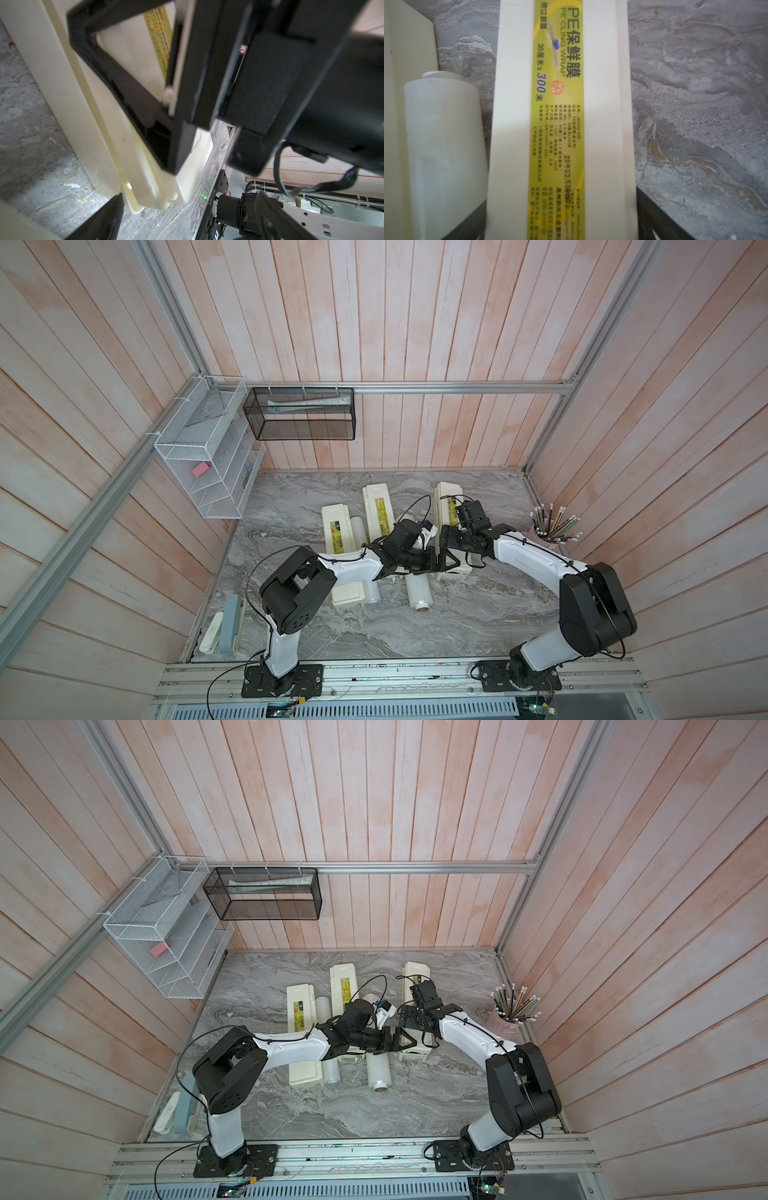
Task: Put plastic wrap rolls into dispensers
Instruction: Close the lid on the plastic wrap cutting box.
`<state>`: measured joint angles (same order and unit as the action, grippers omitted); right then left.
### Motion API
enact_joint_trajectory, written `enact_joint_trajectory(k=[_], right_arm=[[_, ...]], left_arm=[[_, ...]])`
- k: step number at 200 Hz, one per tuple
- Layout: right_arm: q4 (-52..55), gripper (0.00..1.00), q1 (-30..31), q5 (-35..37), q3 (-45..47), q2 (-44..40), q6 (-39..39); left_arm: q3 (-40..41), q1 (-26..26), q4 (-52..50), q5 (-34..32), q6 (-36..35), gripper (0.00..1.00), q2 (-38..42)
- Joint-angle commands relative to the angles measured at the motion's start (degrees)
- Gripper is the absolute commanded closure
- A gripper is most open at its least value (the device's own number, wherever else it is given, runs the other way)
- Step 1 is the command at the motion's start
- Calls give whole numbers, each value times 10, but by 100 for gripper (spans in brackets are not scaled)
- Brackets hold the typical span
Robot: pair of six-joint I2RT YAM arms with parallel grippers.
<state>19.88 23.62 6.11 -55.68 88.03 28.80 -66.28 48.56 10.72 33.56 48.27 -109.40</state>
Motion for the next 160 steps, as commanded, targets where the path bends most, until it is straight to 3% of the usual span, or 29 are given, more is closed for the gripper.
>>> enact_joint_trajectory(k=[1,92,160], right_arm=[[21,10,6,-5,12,-12,10],[55,10,5,36,-13,1,-12],[56,8,3,47,0,-17,-37]], left_arm=[[-10,2,7,-13,-9,0,-17],[-49,5,34,5,2,0,-62],[-43,5,-8,-8,-18,0,-37]])
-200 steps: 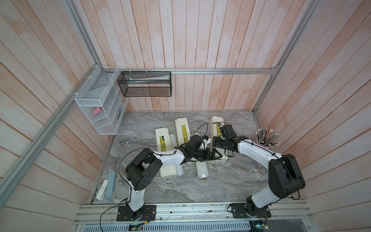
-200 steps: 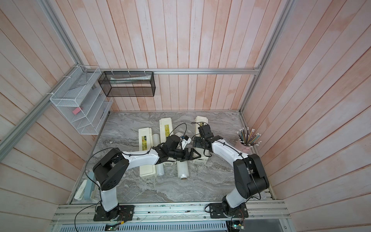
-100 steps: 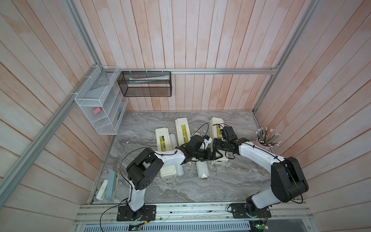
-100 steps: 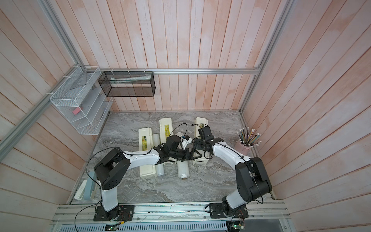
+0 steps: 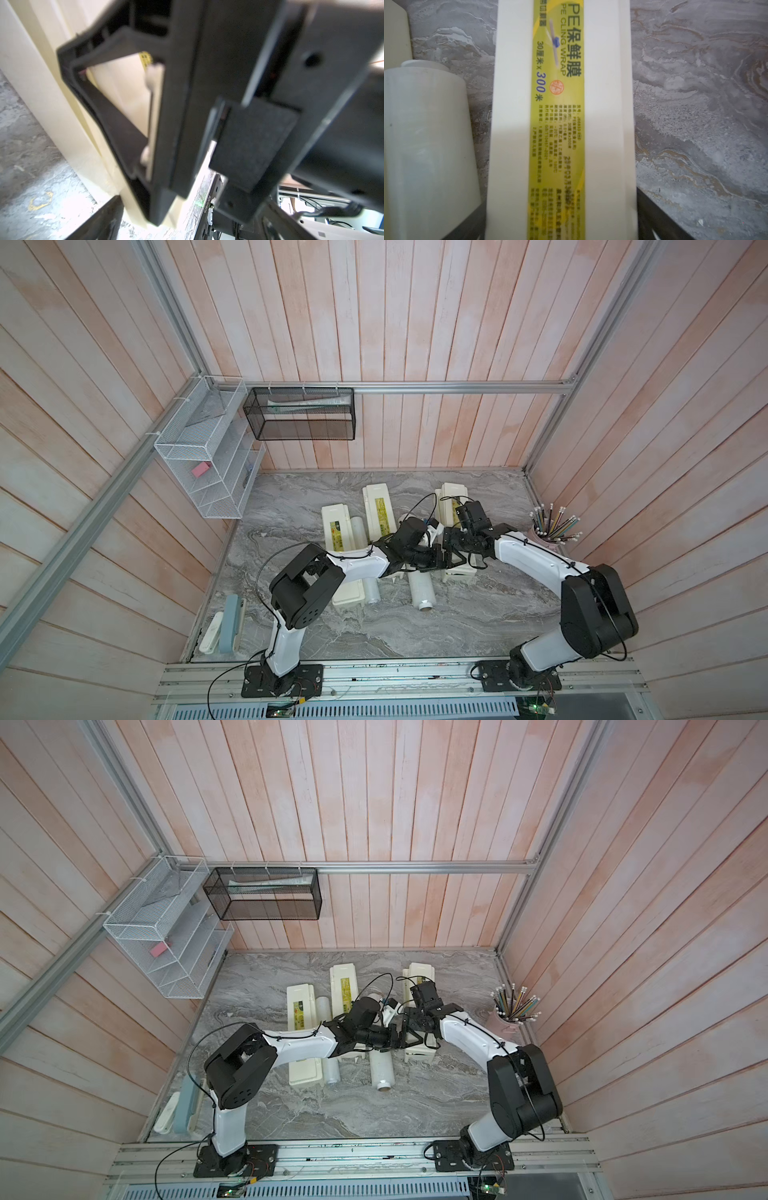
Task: Put plastic wrap rolls into dispensers
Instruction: Close the lid on the plastic wrap cutting box.
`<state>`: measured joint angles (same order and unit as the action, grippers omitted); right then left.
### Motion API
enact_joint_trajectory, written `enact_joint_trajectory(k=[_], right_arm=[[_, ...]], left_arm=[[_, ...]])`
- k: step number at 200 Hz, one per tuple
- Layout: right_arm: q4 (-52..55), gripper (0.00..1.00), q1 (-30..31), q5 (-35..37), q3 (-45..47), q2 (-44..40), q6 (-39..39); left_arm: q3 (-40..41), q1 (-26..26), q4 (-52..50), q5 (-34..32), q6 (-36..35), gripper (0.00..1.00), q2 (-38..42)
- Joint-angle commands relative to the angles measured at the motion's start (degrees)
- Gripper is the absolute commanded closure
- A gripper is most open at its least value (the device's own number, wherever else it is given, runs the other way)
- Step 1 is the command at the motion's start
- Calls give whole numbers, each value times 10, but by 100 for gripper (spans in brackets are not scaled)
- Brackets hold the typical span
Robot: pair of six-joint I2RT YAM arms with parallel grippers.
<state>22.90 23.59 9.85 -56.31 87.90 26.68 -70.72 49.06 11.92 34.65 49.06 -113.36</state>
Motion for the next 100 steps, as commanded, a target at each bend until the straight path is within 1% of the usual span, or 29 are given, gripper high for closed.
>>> enact_joint_trajectory(k=[1,19,49,100], right_arm=[[26,8,3,11,7,-17,-15],[18,6,3,8,14,-22,-24],[14,4,2,-1,13,-7,-42],[17,2,2,-11,4,6,-41]], left_arm=[[2,-1,-20,-19,-26,0,4],[5,0,-35,-28,-36,0,14],[5,-1,-47,-35,-46,0,16],[8,-1,-46,-34,-42,0,9]])
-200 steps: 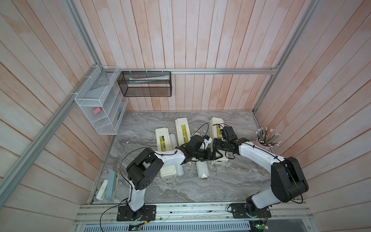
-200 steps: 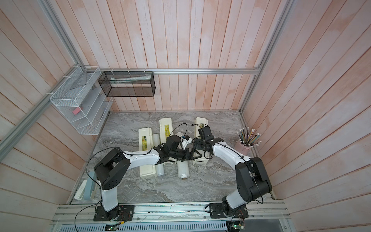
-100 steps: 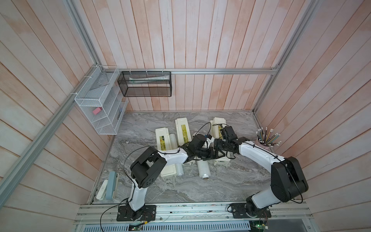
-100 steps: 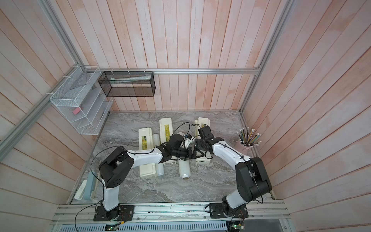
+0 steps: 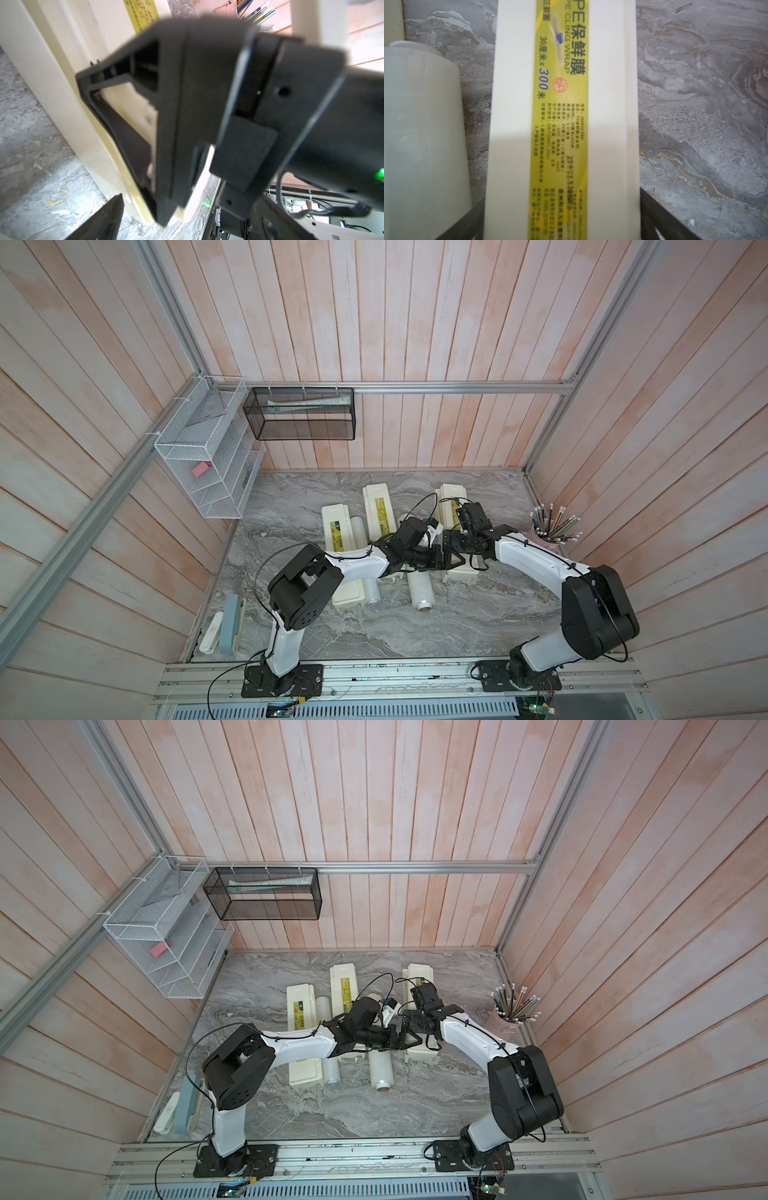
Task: Put plastic wrap rolls into dispensers
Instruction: Close the lid on the plastic wrap cutting box.
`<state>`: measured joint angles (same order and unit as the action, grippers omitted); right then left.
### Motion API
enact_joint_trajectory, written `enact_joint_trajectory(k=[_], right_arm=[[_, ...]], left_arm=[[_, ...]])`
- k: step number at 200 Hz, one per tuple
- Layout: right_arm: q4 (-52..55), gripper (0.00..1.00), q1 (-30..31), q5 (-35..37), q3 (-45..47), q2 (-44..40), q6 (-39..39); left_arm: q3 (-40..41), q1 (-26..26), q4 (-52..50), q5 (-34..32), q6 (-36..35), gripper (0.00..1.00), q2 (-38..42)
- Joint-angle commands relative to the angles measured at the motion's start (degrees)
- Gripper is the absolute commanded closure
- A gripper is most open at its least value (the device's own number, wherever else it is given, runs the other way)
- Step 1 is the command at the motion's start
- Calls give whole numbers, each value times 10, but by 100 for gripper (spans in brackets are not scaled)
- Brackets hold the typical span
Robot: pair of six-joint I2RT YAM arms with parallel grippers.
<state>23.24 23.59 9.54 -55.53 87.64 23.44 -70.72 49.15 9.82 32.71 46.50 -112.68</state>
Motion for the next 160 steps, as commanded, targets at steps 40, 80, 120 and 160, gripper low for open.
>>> enact_joint_trajectory(k=[40,80,120,160], right_arm=[[10,3,4,-14,-1,-3,-1],[10,3,5,-15,-1,-13,-6],[1,3,9,-16,0,-16,-12],[-1,3,18,-4,5,-3,-13]], left_arm=[[10,-2,-19,-7,-12,0,1],[16,-1,-6,0,-3,0,1],[19,1,-2,15,4,0,-2],[14,2,-18,12,4,0,-8]])
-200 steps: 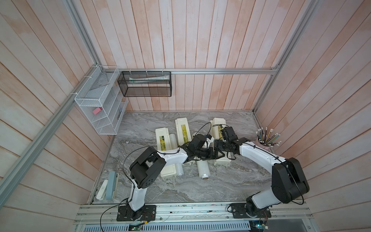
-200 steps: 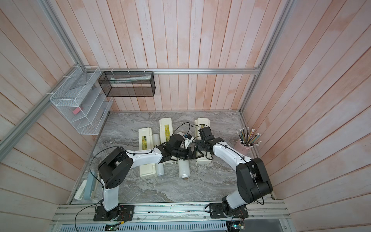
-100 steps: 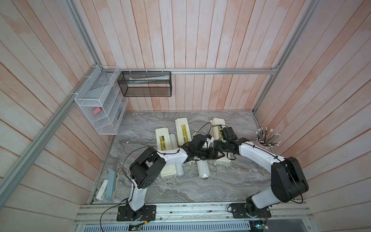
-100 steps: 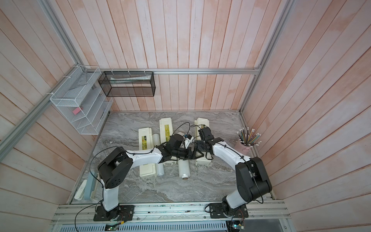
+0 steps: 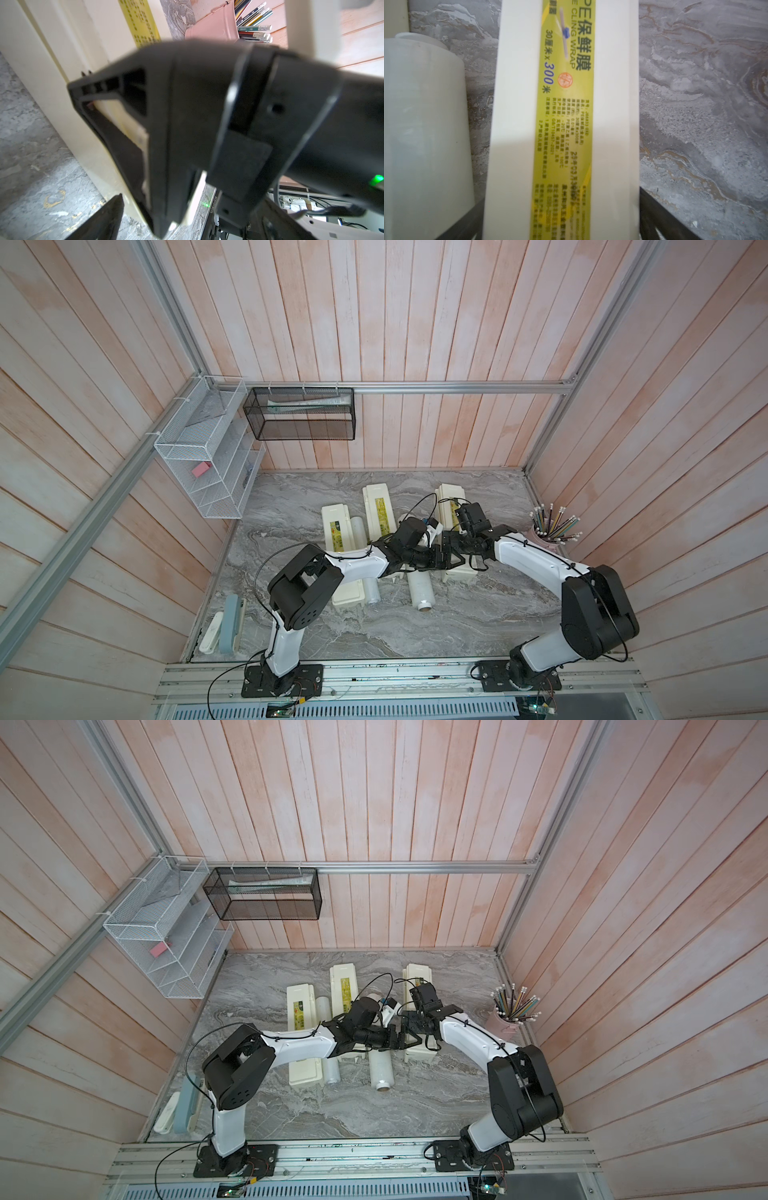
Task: Put plastic wrap rolls into dispensers
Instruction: Close the lid on the plastic wrap cutting box.
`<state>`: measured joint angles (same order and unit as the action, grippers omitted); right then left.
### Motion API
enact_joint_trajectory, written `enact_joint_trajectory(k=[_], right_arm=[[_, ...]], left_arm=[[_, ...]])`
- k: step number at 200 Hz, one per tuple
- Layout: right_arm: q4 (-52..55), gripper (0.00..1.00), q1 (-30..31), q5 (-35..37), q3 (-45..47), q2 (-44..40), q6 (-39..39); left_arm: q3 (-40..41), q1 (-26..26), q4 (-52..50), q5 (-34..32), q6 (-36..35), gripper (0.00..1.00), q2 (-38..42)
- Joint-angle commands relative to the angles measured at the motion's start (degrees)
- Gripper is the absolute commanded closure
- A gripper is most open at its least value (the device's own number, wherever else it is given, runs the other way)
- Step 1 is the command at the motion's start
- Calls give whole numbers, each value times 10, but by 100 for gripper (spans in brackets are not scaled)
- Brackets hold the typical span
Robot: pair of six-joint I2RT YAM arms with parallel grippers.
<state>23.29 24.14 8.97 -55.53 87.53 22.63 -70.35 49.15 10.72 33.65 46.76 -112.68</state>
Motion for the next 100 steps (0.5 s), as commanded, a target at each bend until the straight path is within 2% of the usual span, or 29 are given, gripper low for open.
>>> enact_joint_trajectory(k=[1,100], right_arm=[[-2,3,12,2,5,-1,-4],[-9,3,18,-17,8,-3,7]], left_arm=[[11,2,-28,3,2,0,-8],[22,5,-39,-39,14,4,-33]])
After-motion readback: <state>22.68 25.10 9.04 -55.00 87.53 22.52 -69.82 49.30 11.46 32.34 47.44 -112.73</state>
